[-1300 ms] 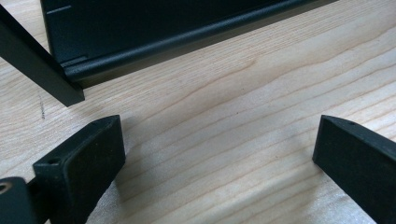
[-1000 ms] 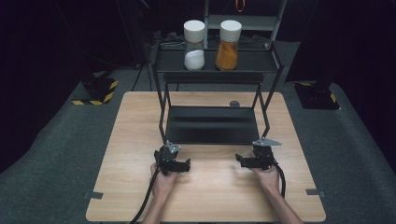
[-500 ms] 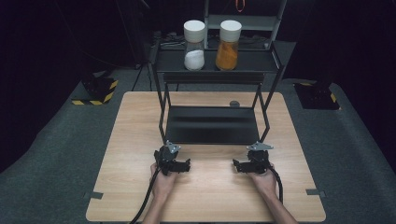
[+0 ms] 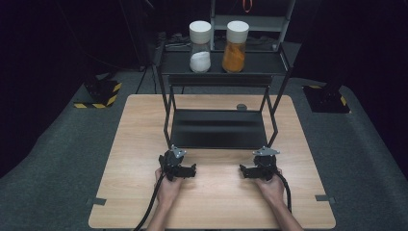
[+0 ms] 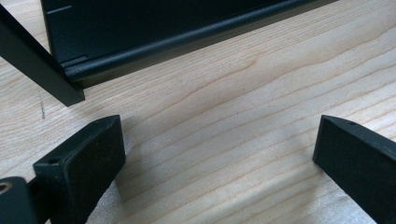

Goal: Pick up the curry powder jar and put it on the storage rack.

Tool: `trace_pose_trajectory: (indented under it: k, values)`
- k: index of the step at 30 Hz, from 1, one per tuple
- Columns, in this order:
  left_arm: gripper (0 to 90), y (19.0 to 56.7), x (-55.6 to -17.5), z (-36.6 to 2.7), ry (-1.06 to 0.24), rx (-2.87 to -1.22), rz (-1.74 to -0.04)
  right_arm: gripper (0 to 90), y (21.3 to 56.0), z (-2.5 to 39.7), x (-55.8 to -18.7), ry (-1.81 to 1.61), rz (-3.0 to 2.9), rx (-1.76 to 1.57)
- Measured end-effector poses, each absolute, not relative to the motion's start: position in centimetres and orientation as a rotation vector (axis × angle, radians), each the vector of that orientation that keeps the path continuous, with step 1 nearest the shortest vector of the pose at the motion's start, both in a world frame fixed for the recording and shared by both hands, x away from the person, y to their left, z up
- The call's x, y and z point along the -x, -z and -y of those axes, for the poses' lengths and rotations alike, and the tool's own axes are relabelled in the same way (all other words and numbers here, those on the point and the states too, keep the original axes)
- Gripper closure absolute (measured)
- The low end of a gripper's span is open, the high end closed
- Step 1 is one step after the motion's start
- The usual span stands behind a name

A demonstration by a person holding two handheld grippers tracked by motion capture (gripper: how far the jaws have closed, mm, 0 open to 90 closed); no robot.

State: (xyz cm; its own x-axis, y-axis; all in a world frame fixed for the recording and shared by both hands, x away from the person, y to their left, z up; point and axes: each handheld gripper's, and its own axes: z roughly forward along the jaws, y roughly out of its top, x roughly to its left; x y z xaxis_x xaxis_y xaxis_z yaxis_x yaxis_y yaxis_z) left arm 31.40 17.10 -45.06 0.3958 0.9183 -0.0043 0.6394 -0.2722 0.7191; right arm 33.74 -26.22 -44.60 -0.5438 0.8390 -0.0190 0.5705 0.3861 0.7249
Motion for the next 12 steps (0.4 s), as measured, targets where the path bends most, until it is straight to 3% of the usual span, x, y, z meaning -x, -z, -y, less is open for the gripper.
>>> trace_pose_trajectory:
  k: [12]
  values:
    - [2.0,45.05,-31.41,-17.11,-0.557,-2.013,-1.327,5.3,44.59,26.25,-33.77,-0.961,-2.268,-1.221]
